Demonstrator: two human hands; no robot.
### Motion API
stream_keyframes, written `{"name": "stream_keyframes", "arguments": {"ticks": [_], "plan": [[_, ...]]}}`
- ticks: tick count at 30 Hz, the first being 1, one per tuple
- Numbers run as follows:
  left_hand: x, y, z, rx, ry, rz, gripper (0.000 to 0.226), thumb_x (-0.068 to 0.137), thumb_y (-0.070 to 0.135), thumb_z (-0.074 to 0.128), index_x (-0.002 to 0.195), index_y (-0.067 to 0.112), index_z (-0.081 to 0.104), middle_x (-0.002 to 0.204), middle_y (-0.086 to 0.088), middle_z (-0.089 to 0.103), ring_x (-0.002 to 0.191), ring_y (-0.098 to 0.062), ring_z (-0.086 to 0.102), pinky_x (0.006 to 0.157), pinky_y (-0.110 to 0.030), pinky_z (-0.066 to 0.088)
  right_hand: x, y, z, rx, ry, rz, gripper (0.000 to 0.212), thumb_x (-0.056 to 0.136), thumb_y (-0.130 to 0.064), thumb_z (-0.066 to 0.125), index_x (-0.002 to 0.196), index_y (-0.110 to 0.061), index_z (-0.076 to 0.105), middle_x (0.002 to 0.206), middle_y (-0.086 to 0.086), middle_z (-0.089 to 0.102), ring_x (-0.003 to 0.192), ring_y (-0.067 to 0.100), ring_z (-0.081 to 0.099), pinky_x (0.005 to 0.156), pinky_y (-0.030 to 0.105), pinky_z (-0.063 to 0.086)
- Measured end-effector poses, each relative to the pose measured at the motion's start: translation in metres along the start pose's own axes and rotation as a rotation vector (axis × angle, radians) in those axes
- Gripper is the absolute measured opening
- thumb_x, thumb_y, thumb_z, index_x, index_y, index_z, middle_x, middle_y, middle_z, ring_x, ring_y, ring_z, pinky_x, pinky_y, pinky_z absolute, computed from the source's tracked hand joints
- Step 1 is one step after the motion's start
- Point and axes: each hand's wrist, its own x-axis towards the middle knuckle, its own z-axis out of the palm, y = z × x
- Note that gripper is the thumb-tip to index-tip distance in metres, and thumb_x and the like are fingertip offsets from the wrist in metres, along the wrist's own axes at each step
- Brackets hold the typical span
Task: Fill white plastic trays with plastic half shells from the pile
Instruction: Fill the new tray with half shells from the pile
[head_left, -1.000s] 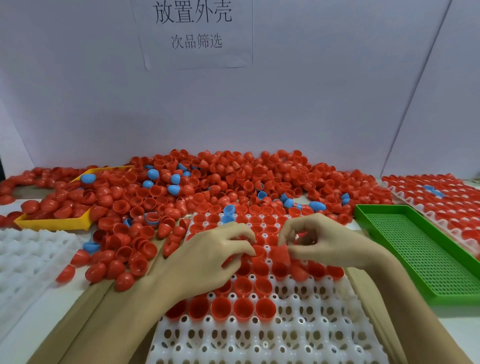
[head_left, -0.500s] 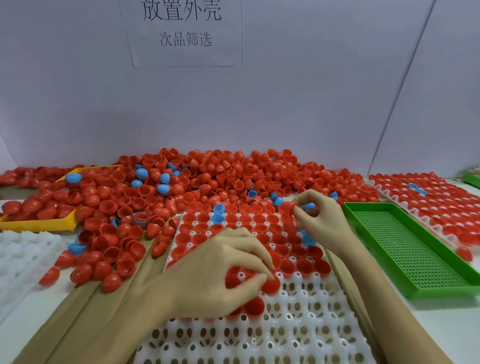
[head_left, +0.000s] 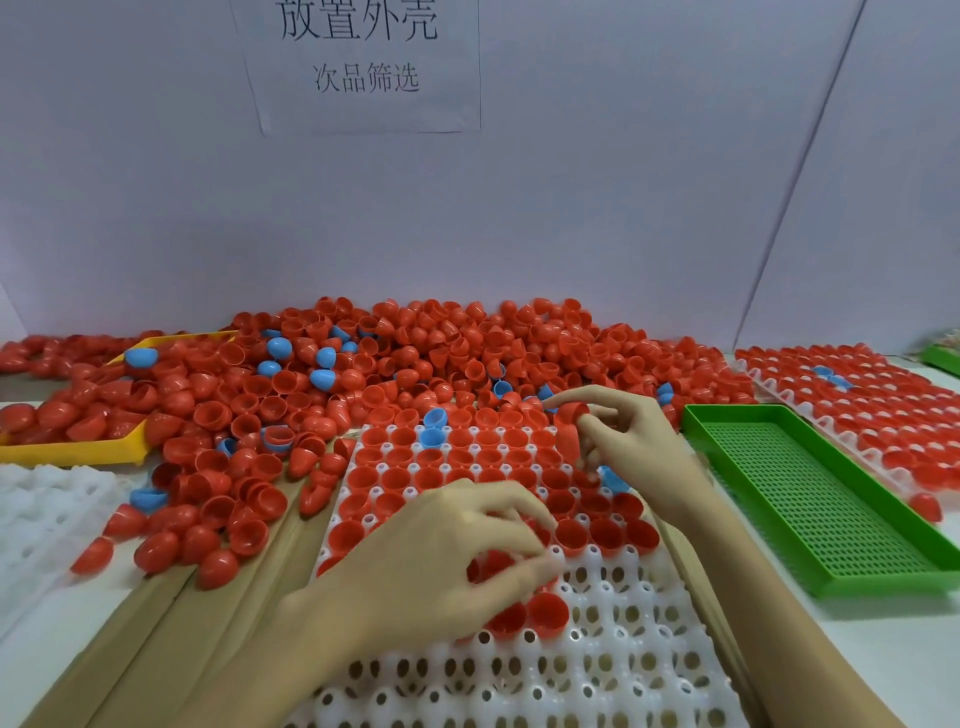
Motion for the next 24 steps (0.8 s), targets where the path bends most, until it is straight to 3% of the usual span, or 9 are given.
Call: {"name": "stream_keyframes", "arguments": {"ticks": [2, 5, 7, 10, 13, 16, 21, 24], "plan": [[0.003, -0.005, 0.0, -0.047, 0.077, -0.012, 0.024, 0.103, 0.044, 0.059, 0.114, 0.032, 0.077, 0.116, 0.022, 0.065, 0.105, -0.002, 0.066, 0.091, -0.024, 0.052, -0.002, -0.006, 0.004, 0.04, -0.037, 0.033, 0.036, 0.102, 0.001, 0.052, 0.103, -0.021, 0.08, 0.067, 0.01, 0.071, 0.054, 0.021, 0.066, 0.053, 0.03, 0.057], [0.007, -0.012, 0.004, -0.025, 0.174, -0.027, 0.033, 0.104, 0.043, 0.058, 0.136, 0.046, 0.061, 0.119, 0.022, 0.058, 0.104, -0.007, 0.064, 0.09, -0.021, 0.051, -0.006, -0.01, 0.011, 0.068, -0.143, 0.044, 0.017, 0.106, -0.01, 0.058, 0.1, -0.011, 0.074, 0.069, 0.017, 0.074, 0.052, 0.027, 0.069, 0.045, 0.028, 0.052], [0.007, -0.015, 0.007, -0.015, 0.189, -0.06, 0.037, 0.103, 0.047, 0.056, 0.14, 0.051, 0.054, 0.122, 0.024, 0.052, 0.106, -0.007, 0.061, 0.091, -0.019, 0.049, -0.007, -0.013, 0.016, 0.048, -0.212, 0.052, 0.016, 0.107, -0.015, 0.058, 0.1, -0.006, 0.07, 0.072, 0.017, 0.076, 0.054, 0.03, 0.073, 0.044, 0.026, 0.051], [0.008, -0.019, 0.007, -0.033, 0.279, -0.144, 0.039, 0.102, 0.047, 0.057, 0.141, 0.043, 0.056, 0.123, 0.026, 0.052, 0.111, -0.003, 0.061, 0.094, -0.019, 0.049, -0.008, -0.017, 0.022, 0.031, -0.264, 0.09, 0.016, 0.108, -0.017, 0.057, 0.104, -0.004, 0.065, 0.077, 0.016, 0.079, 0.057, 0.031, 0.074, 0.043, 0.025, 0.051], [0.01, -0.022, 0.005, -0.107, 0.355, -0.238, 0.035, 0.1, 0.043, 0.06, 0.134, 0.034, 0.063, 0.122, 0.027, 0.061, 0.111, 0.003, 0.063, 0.09, -0.011, 0.049, -0.011, -0.023, 0.025, 0.032, -0.338, 0.085, 0.026, 0.108, -0.027, 0.057, 0.104, -0.001, 0.063, 0.08, 0.015, 0.079, 0.059, 0.032, 0.075, 0.046, 0.026, 0.053], [0.011, -0.024, 0.004, -0.21, 0.423, -0.341, 0.021, 0.098, 0.036, 0.065, 0.116, 0.031, 0.073, 0.103, 0.024, 0.073, 0.099, 0.008, 0.067, 0.08, -0.006, 0.049, -0.014, -0.029, 0.026, 0.084, -0.446, 0.07, 0.035, 0.106, -0.037, 0.059, 0.108, -0.003, 0.063, 0.083, 0.017, 0.079, 0.061, 0.033, 0.074, 0.049, 0.027, 0.055], [0.011, -0.035, 0.0, -0.327, 0.384, -0.47, 0.005, 0.087, 0.027, 0.081, 0.093, 0.026, 0.08, 0.087, 0.017, 0.077, 0.083, -0.002, 0.073, 0.082, -0.021, 0.058, -0.016, -0.031, 0.02, 0.143, -0.655, 0.061, 0.035, 0.108, -0.046, 0.055, 0.117, -0.017, 0.072, 0.094, 0.019, 0.08, 0.074, 0.034, 0.078, 0.06, 0.028, 0.06], [0.01, -0.034, -0.002, -0.313, 0.335, -0.448, 0.008, 0.085, 0.021, 0.083, 0.085, 0.028, 0.079, 0.083, 0.015, 0.077, 0.081, -0.003, 0.074, 0.08, -0.021, 0.058, -0.012, -0.026, 0.01, 0.159, -0.595, 0.074, 0.045, 0.106, -0.051, 0.054, 0.115, -0.012, 0.075, 0.093, 0.02, 0.079, 0.072, 0.03, 0.076, 0.059, 0.025, 0.058]]}}
